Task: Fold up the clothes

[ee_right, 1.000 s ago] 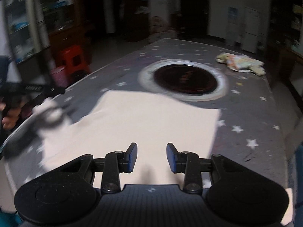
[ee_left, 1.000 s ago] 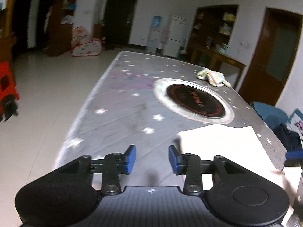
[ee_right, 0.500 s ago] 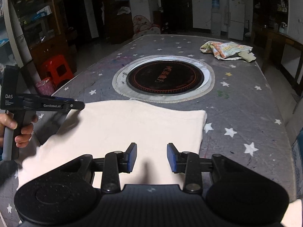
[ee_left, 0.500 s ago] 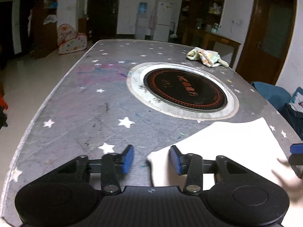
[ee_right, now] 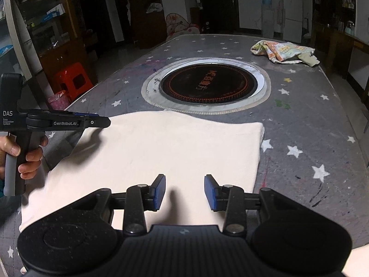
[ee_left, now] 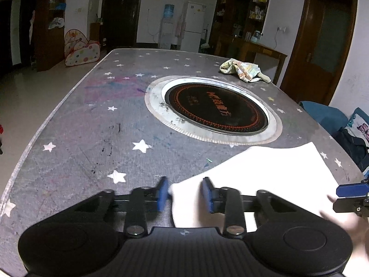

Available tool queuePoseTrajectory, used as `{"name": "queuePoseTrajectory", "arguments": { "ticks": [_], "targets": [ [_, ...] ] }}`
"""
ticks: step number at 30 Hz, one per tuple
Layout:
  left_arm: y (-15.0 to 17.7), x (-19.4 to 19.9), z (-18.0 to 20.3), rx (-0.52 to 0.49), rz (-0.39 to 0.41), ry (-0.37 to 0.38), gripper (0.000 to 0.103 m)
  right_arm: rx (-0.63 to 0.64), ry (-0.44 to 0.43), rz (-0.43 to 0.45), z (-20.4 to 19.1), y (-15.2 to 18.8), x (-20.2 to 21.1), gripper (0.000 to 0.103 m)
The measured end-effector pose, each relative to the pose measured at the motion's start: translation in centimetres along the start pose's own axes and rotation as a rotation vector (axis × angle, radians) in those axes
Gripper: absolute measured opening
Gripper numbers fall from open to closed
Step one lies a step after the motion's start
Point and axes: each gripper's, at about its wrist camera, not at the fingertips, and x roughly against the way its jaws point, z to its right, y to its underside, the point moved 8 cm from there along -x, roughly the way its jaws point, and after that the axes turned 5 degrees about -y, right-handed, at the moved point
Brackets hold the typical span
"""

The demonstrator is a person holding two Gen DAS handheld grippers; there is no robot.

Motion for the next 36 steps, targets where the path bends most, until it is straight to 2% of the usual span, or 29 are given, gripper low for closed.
{"name": "queuePoseTrajectory", "arguments": {
  "ticks": [2, 5, 9, 14, 17, 18, 20, 22, 23, 25, 26, 29, 32, 33, 34, 36],
  "targets": [
    [-0.1, 0.3, 0.2, 0.005, 0.015, 0.009, 0.010, 0.004, 0.001, -0.007, -0.1, 0.2, -0.3, 0.037],
    [-0.9, 2.2, 1.0, 0.018, 0.079, 0.045, 0.008, 0.004, 0.006, -0.012, -0.1, 0.4, -0.4, 0.037],
    [-0.9, 6.0, 4.2, -0.059, 0.185, 0.146, 0.008, -0.002, 0.015, -0.019, 0.1, 0.6, -0.7, 0.037],
    [3.0, 8.2, 9.7, -0.265, 0.136, 0.336, 0.010, -0.012, 0.018, -0.025, 0.4, 1.0, -0.9, 0.037],
    [4.5, 8.8, 11.2, -0.351, 0.131, 0.364, 0.015, -0.015, 0.017, -0.027, 0.5, 1.0, -0.9, 0.037],
    [4.4, 9.0, 11.3, -0.354, 0.144, 0.362, 0.018, -0.016, 0.017, -0.027, 0.5, 1.0, -0.9, 0.037],
    [3.8, 9.3, 10.8, -0.321, 0.174, 0.337, 0.019, -0.017, 0.016, -0.026, 0.5, 1.0, -0.9, 0.037],
    [2.8, 8.9, 9.6, -0.255, 0.192, 0.267, 0.021, -0.018, 0.016, -0.024, 0.6, 1.0, -0.9, 0.037],
    [2.4, 8.4, 8.8, -0.217, 0.183, 0.220, 0.022, -0.020, 0.016, -0.023, 0.6, 1.0, -0.8, 0.037],
    [1.8, 7.0, 7.3, -0.148, 0.139, 0.133, 0.035, -0.021, 0.016, -0.020, 0.7, 0.9, -0.7, 0.037],
    [1.7, 6.4, 6.8, -0.122, 0.118, 0.099, 0.038, -0.021, 0.016, -0.017, 0.8, 0.8, -0.7, 0.037],
    [2.0, 5.0, 6.2, -0.091, 0.066, 0.066, 0.043, -0.022, 0.018, -0.003, 0.9, 0.5, -0.4, 0.037],
    [2.4, 4.4, 6.7, -0.096, 0.038, 0.090, 0.040, -0.023, 0.029, 0.014, 1.2, 0.1, 0.0, 0.037],
    [2.5, 4.2, 6.8, -0.102, 0.031, 0.093, 0.036, -0.024, 0.036, 0.019, 1.3, -0.1, 0.1, 0.037],
    [2.5, 4.0, 6.8, -0.105, 0.025, 0.095, 0.020, -0.028, 0.042, 0.023, 1.6, -0.3, 0.2, 0.038],
    [2.3, 3.5, 6.5, -0.098, 0.018, 0.095, 0.017, -0.034, 0.058, 0.032, 2.1, -0.7, 0.4, 0.038]
  ]
}}
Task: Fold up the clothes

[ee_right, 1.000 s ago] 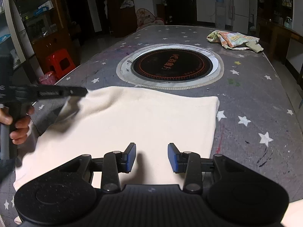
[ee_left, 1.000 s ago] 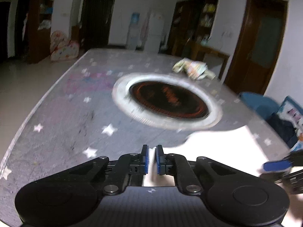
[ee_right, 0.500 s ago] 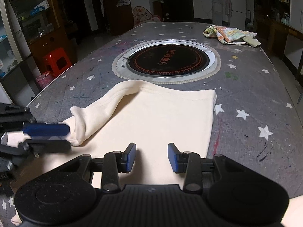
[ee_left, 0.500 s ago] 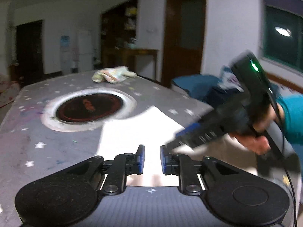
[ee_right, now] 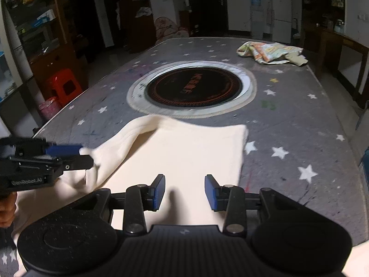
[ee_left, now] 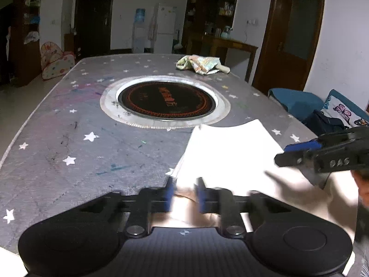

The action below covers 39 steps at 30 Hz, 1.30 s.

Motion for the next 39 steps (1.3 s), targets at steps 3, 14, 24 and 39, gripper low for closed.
{"name": "queuePoseTrajectory", "arguments": {
  "ticks": [3, 14, 24, 39],
  "targets": [
    [-1.6, 0.1, -1.0, -0.025, 0.047, -0.043, 0.014, -0.002, 0.028, 0.015, 0.9, -0.7, 0.2, 0.038],
    [-6.2, -4.5, -6.5, -0.113, 0.083, -0.204, 0.013, -0.085, 0.105, 0.033, 5.6, -3.5, -2.6, 0.038],
    [-5.1, -6.9, -7.5, -0.154, 0.055, -0.235, 0.013, -0.125, 0.082, 0.007, 6.8, -3.5, -5.6, 0.009],
    [-4.8, -4.6, -9.1, -0.056, 0.032, -0.204, 0.008, -0.040, 0.168, 0.031, 6.2, -4.4, -4.6, 0.012]
  ]
}}
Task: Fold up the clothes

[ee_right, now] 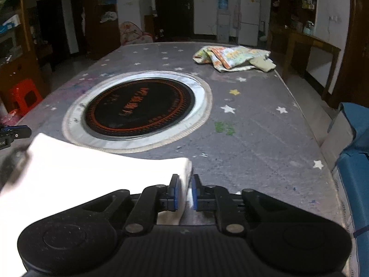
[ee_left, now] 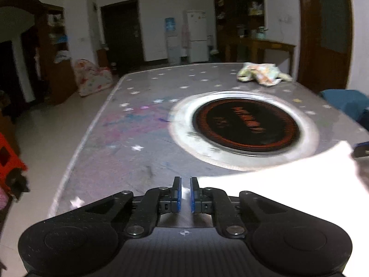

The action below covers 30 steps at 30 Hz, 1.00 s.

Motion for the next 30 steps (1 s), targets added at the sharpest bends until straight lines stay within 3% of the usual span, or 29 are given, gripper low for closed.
{"name": "queuePoseTrajectory", "arguments": {
  "ticks": [8, 17, 26, 30],
  "targets": [
    [4.9, 5.3, 4.3, 0.002, -0.073, 0.201, 0.009, 0.065, -0.118, -0.023, -3.8, 2.1, 3.1, 0.020],
    [7.3, 7.2, 3.5, 0.005, -0.055, 0.186, 0.011, 0.164, -0.165, -0.090, -7.2, 7.0, 5.2, 0.026],
    [7.9, 8.1, 1.3, 0.038, -0.048, 0.162, 0.011, 0.109, -0.140, -0.059, -5.2, 8.9, 7.6, 0.031],
    [7.3, 9.7, 2.1, 0.023, -0.004, 0.168, 0.017, 0.113, -0.131, -0.036, -5.6, 9.2, 8.9, 0.031]
  ]
}}
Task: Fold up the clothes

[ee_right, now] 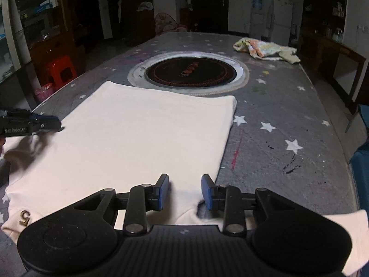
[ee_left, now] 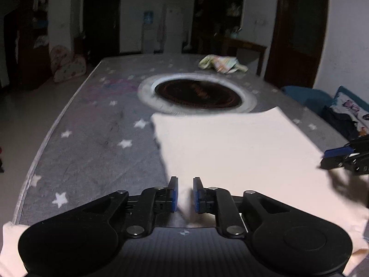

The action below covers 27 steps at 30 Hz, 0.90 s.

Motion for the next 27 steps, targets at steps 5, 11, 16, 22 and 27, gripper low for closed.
{"name": "queuePoseTrajectory", "arguments": {
  "ticks": [5, 11, 16, 22, 27],
  "targets": [
    [0.9, 0.7, 1.8, -0.053, -0.003, 0.019, 0.020, 0.057, -0.008, 0.009, -1.6, 1.1, 1.3, 0.033],
    [2.3, 0.5, 1.7, -0.102, -0.020, -0.034, 0.021, 0.099, 0.039, 0.012, -1.7, 2.2, 2.2, 0.033],
    [2.3, 2.1, 2.9, -0.132, 0.008, -0.027, 0.024, 0.129, 0.082, 0.027, -2.1, 2.5, 3.6, 0.033],
    [3.6, 2.8, 4.5, -0.182, 0.010, -0.016, 0.032, 0.149, 0.013, 0.035, -4.9, 3.8, 4.5, 0.033],
    [4.2, 2.6, 3.8, -0.174, 0.011, -0.031, 0.032, 0.119, 0.019, 0.006, -4.6, 6.0, 4.5, 0.036]
  ]
}}
